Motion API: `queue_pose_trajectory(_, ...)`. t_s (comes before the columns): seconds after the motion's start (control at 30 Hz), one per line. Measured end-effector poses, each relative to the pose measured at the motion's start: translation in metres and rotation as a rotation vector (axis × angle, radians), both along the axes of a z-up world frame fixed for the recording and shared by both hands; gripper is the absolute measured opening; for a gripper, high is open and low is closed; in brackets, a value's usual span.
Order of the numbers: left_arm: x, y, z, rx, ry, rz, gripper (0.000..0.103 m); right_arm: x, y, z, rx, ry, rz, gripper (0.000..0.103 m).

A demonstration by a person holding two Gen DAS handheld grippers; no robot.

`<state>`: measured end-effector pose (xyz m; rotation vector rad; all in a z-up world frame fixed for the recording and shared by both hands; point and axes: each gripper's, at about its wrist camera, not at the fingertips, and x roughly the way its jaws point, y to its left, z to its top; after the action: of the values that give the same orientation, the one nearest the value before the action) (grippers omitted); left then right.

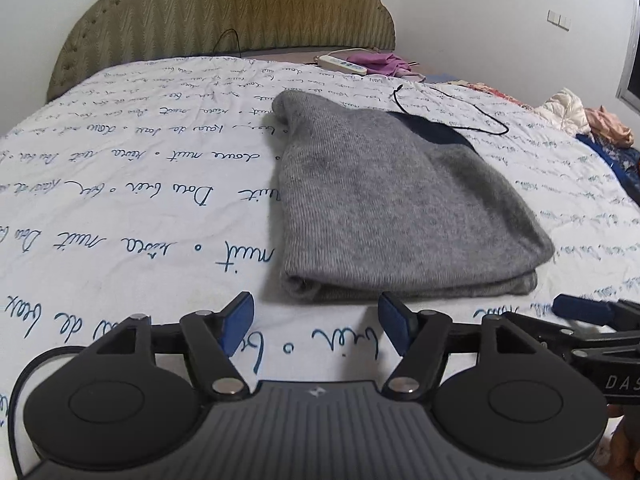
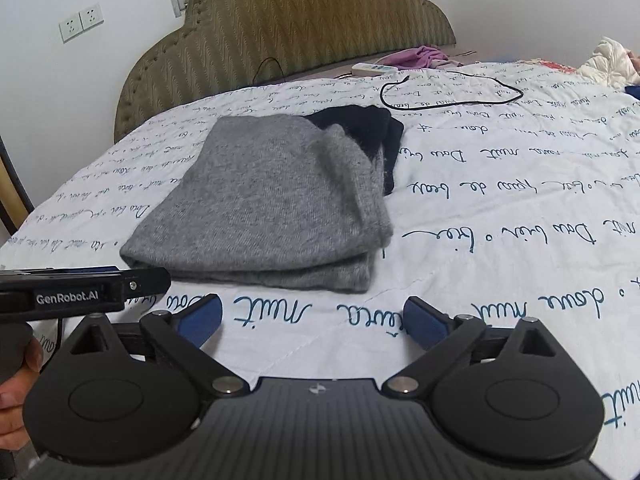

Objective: Fold small clothes

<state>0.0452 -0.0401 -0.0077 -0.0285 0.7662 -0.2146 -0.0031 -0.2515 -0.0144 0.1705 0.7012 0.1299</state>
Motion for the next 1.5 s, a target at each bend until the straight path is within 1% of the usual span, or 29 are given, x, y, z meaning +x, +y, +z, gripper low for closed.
queue_pose_trajectory(0.13,-0.007,-0.003,-0.002,0.016,-0.013,0.008,0.073,-0.003,0.003,0.0,-0.01,-0.002,0.0,0.102)
queue_pose_trajectory(0.27,-0.011,-0.005,-0.003,0.03,-0.03,0.018,0.073,-0.005,0.003,0.0,0.002,-0.005,-0.01,0.103)
queue_pose_trajectory(0.33,-0.013,-0.005,-0.004,0.03,-0.038,0.021,0.076,-0.004,0.004,0.0,-0.006,-0.006,-0.016,0.103)
queue_pose_trajectory(0.37,-0.014,-0.006,-0.005,0.032,-0.043,0.019,0.079,-0.003,0.004,-0.001,-0.013,-0.006,-0.018,0.103)
queue_pose_trajectory(0.43,-0.014,-0.008,-0.007,0.045,-0.055,0.02,0.081,0.0,0.006,-0.003,-0.033,-0.002,-0.022,0.103)
queue_pose_trajectory(0.53,-0.015,-0.012,-0.01,0.067,-0.068,0.018,0.082,0.003,0.012,-0.007,-0.09,0.003,-0.016,0.103)
queue_pose_trajectory(0.67,-0.016,-0.011,-0.013,0.066,-0.083,0.024,0.083,0.006,0.023,-0.012,-0.183,0.002,0.005,0.103)
queue_pose_trajectory(0.77,-0.017,-0.01,-0.017,0.072,-0.094,0.041,0.086,0.009,0.024,-0.017,-0.193,0.012,0.007,0.103)
queue_pose_trajectory(0.87,-0.016,-0.006,-0.017,0.057,-0.096,0.052,0.09,0.01,0.02,-0.02,-0.167,0.002,0.002,0.103)
queue_pose_trajectory(0.97,-0.018,0.001,-0.017,0.022,-0.109,0.089,0.091,0.01,0.017,-0.021,-0.153,-0.01,-0.003,0.103)
queue_pose_trajectory(1.07,-0.02,0.012,-0.016,-0.013,-0.115,0.15,0.091,0.013,0.011,-0.02,-0.153,-0.026,-0.083,0.103)
queue_pose_trajectory(1.1,-0.021,0.015,-0.016,-0.026,-0.114,0.159,0.091,0.016,0.01,-0.021,-0.148,-0.014,-0.082,0.103)
queue_pose_trajectory(1.13,-0.02,0.016,-0.016,-0.037,-0.106,0.155,0.093,0.018,0.009,-0.023,-0.147,-0.004,-0.075,0.103)
queue_pose_trajectory(1.17,-0.018,0.016,-0.017,-0.038,-0.096,0.142,0.097,0.018,0.01,-0.023,-0.156,-0.002,-0.073,0.103)
queue_pose_trajectory(1.2,-0.017,0.014,-0.017,-0.032,-0.092,0.127,0.101,0.018,0.012,-0.024,-0.167,-0.001,-0.072,0.103)
queue_pose_trajectory(1.23,-0.017,0.011,-0.018,-0.017,-0.089,0.114,0.102,0.017,0.013,-0.024,-0.176,-0.001,-0.071,0.103)
queue_pose_trajectory(1.33,-0.015,0.0,-0.02,0.052,-0.078,0.095,0.103,0.016,0.012,-0.024,-0.171,0.001,-0.071,0.103)
queue_pose_trajectory(1.37,-0.015,-0.002,-0.02,0.064,-0.076,0.093,0.103,0.016,0.011,-0.024,-0.168,0.001,-0.072,0.103)
queue_pose_trajectory(1.5,-0.015,-0.003,-0.022,0.072,-0.072,0.092,0.103,0.016,0.013,-0.024,-0.172,0.001,-0.072,0.103)
